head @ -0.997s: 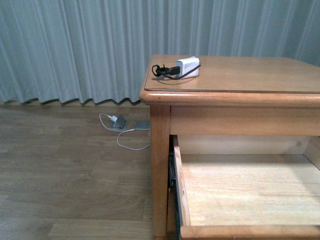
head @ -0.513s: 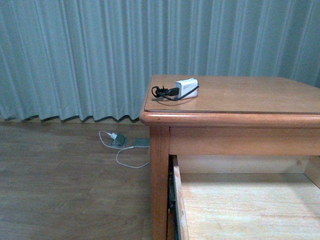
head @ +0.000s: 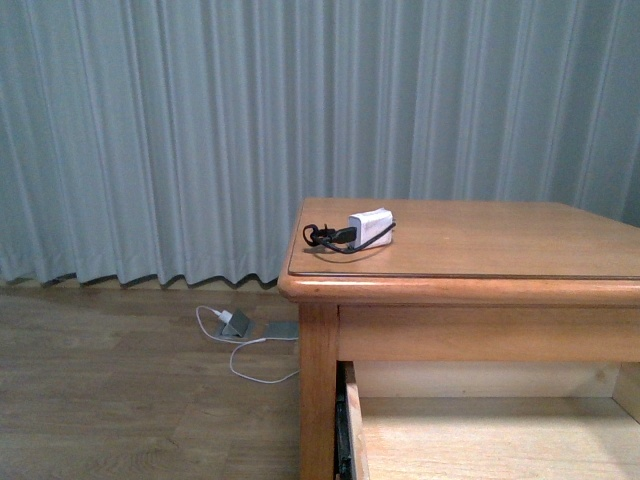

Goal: Put charger into drawer

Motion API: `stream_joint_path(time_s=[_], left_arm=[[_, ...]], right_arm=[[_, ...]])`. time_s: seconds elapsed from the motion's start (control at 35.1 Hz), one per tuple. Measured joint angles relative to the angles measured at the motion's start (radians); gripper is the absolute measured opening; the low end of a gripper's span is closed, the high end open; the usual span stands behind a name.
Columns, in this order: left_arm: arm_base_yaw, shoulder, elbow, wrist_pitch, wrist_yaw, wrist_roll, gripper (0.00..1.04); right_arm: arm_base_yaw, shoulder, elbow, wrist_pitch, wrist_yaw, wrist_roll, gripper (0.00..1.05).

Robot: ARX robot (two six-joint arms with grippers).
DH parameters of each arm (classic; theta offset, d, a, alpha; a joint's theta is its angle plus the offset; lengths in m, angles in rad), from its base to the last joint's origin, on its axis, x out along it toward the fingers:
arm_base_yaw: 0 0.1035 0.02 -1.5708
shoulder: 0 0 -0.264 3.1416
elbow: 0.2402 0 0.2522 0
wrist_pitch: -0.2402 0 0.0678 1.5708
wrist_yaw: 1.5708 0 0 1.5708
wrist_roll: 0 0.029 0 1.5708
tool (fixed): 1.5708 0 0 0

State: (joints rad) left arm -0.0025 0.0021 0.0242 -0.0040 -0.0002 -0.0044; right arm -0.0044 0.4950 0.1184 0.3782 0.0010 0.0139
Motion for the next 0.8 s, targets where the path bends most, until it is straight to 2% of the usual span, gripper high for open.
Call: stream_joint_path(time_s=[0.26, 0.28, 0.34, 0.71, 0.74, 0.8], left_arm=[[0.0, 0.0, 0.0, 0.0, 0.0, 0.0, 0.98], [0.0, 0.0, 0.0, 0.0, 0.0, 0.0, 0.98], [0.0, 0.0, 0.0, 0.0, 0.0, 0.0, 0.98], [0.0, 0.0, 0.0, 0.0, 0.0, 0.0, 0.98], [0.0, 0.0, 0.0, 0.0, 0.0, 0.0, 0.98], [0.0, 0.0, 0.0, 0.0, 0.0, 0.0, 0.98]], right_arm=[[0.002, -0.088, -0.048, -0.043, -0.001, -0.009, 0.06], [0.002, -0.092, -0.05, -0.046, -0.001, -0.012, 0.07], [0.002, -0.099, -0.052, -0.047, -0.001, -0.012, 0.16], [0.002, -0.101, -0.052, -0.047, -0.001, -0.012, 0.96], [0.002, -0.101, -0.052, -0.047, -0.001, -0.011, 0.98], [0.002, -0.101, -0.052, -0.047, -0.001, -0.012, 0.95]])
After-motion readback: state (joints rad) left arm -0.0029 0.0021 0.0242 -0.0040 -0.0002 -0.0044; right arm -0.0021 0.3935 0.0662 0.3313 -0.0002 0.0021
